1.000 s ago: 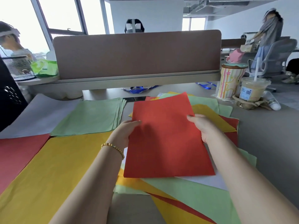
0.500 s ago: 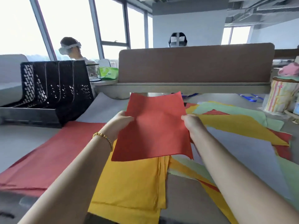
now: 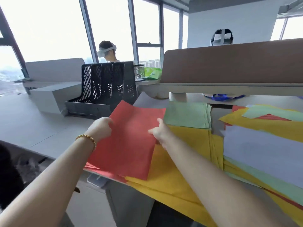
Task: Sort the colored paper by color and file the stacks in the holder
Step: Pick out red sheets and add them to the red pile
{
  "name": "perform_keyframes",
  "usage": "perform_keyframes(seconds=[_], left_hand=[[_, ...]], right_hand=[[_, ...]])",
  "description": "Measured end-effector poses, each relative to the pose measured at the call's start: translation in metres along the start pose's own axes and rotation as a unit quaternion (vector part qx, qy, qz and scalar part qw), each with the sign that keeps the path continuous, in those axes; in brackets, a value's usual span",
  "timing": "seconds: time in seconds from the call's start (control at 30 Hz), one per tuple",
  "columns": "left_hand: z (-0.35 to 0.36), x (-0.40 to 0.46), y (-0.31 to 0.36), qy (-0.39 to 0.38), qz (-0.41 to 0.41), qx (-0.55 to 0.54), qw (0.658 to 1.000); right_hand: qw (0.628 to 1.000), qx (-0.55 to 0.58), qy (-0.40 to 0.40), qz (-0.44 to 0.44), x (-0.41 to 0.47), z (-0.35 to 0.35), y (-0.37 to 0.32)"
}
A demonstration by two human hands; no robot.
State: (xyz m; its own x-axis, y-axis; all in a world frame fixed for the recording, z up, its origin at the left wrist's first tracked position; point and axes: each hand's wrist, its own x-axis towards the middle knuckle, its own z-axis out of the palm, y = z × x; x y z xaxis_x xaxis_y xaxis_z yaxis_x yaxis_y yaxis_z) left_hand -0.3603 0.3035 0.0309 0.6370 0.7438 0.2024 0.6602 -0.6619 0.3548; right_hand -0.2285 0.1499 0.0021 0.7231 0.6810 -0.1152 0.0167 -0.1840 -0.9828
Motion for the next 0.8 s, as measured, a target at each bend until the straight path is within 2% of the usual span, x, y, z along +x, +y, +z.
perform_keyframes(seconds=[0.07, 0.2, 0.33, 0.47, 0.63, 0.8], left_hand=[[0.006, 0.001, -0.013, 0.0, -0.01, 0.037, 0.999], [0.023, 0.004, -0.026, 0.03, -0.004, 0.119, 0.992], [0.037, 0.0, -0.027, 0.052, 0.005, 0.229, 0.972], [0.047, -0.004, -0.027, 0.03, 0.009, 0.271, 0.962], [0.049, -0.001, -0.012, 0.01, 0.009, 0.235, 0.972], [0.057, 0.004, 0.044, -0.031, 0.037, 0.174, 0.984]], right_hand=[[0.996, -0.069, -0.048, -0.013, -0.004, 0.013, 0.0], [0.975, -0.2, -0.085, -0.049, -0.005, 0.028, 0.003], [0.926, -0.365, -0.079, -0.052, 0.004, 0.031, 0.008], [0.877, -0.475, -0.069, -0.025, 0.011, 0.028, 0.011], [0.878, -0.475, -0.051, -0.03, 0.009, 0.021, 0.01], [0.868, -0.495, -0.011, -0.047, 0.003, -0.019, -0.001]])
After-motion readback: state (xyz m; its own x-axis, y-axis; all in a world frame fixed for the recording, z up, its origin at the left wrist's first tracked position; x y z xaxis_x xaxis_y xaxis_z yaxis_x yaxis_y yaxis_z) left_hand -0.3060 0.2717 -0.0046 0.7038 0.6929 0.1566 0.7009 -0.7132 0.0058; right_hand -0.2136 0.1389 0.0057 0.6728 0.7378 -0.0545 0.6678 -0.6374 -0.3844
